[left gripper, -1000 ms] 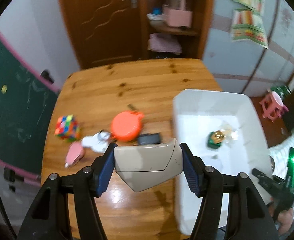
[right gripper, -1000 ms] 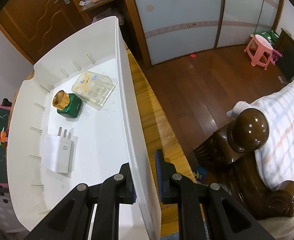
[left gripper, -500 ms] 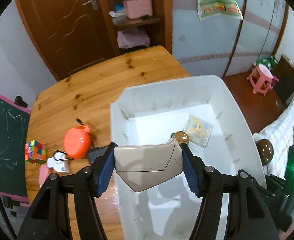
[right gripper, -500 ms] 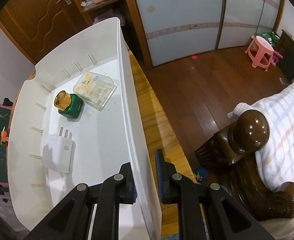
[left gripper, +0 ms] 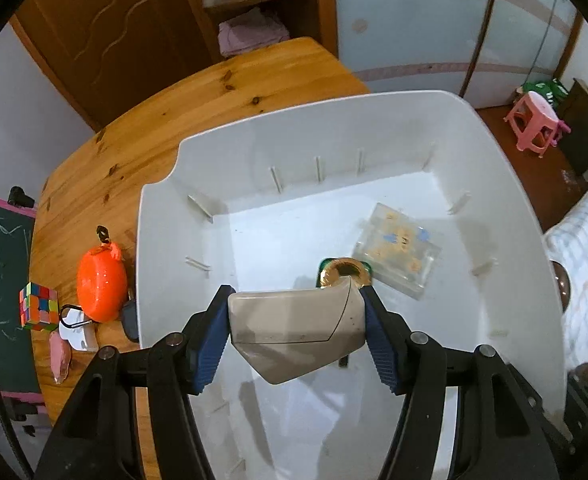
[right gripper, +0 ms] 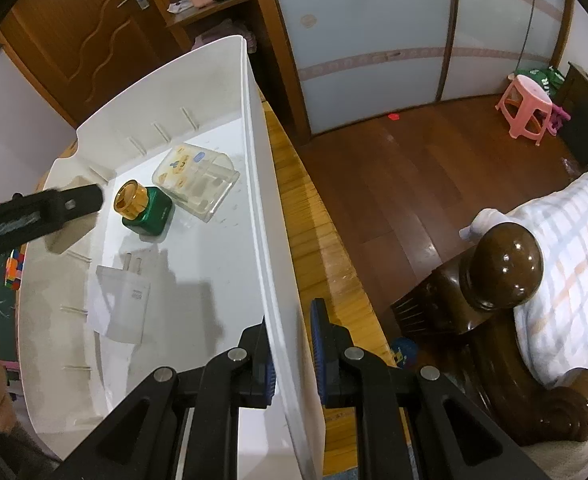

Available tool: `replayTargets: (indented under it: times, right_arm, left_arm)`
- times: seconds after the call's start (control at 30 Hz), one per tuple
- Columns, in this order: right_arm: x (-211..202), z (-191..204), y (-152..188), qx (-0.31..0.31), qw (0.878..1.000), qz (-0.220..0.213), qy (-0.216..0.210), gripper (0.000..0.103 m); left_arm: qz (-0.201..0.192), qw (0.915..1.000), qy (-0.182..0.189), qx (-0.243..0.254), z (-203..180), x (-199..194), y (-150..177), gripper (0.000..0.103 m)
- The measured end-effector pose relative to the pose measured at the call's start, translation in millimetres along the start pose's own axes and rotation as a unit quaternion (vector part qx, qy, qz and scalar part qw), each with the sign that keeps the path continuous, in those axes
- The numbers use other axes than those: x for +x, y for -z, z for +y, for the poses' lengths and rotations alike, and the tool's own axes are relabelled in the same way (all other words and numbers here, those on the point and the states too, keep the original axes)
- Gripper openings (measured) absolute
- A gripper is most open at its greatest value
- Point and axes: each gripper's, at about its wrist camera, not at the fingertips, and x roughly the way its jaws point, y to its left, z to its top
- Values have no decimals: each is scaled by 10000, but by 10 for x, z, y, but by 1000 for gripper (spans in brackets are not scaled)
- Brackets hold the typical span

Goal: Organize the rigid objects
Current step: 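Carry the beige box into the white bin and open the left gripper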

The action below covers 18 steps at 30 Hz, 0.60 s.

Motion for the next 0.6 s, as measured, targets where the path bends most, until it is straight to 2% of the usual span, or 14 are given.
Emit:
replayTargets:
  times: [0.13, 0.3, 0.43, 0.6]
  right_arm:
    - [0, 6, -4, -49, 10000, -6, 27, 14]
    - [-1, 6, -7, -44, 10000, 6, -31, 14]
    - [-1, 2, -7, -36, 10000, -2, -52, 14]
    - [5, 9, -5, -43, 10000, -18, -30, 14]
  left_arm:
    - [202, 9997, -41, -111, 52, 132, -37, 66]
    - [226, 9995, -120, -198, 51, 166, -40, 67]
    - [282, 9995, -57, -134, 23, 172, -32, 80]
    - [301, 9995, -44, -79, 33, 137, 0, 85]
